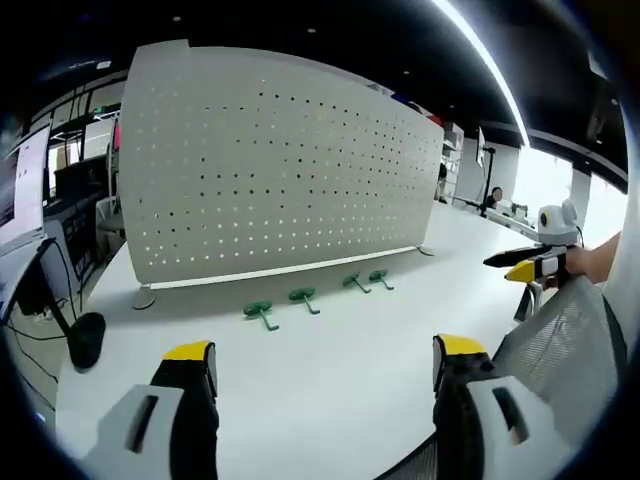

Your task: Insert the hook assembly into the mounting plate slot until the hook locks in place.

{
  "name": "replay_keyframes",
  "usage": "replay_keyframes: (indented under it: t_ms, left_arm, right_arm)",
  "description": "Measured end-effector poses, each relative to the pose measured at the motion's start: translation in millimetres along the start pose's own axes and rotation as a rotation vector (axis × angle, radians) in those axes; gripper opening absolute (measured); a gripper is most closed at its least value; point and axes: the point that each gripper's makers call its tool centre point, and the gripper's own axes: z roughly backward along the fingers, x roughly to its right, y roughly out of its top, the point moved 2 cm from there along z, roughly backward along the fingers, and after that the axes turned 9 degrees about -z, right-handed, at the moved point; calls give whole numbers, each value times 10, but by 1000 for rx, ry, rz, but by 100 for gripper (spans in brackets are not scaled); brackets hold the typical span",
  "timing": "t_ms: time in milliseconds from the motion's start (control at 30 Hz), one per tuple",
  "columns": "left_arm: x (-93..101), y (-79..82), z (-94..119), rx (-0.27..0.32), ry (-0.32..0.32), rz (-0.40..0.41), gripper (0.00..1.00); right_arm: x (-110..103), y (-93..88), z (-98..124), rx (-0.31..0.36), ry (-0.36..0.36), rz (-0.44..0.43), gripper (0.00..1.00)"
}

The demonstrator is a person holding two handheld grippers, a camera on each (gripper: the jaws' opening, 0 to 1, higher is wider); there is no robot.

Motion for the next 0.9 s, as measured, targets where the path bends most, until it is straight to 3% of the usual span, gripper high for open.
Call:
replay_keyframes:
  t_ms: [900]
  left_arm:
    - [54, 62, 3, 1, -2, 6, 91]
  right_arm:
    - [-15, 6, -2, 0, 4, -1, 73]
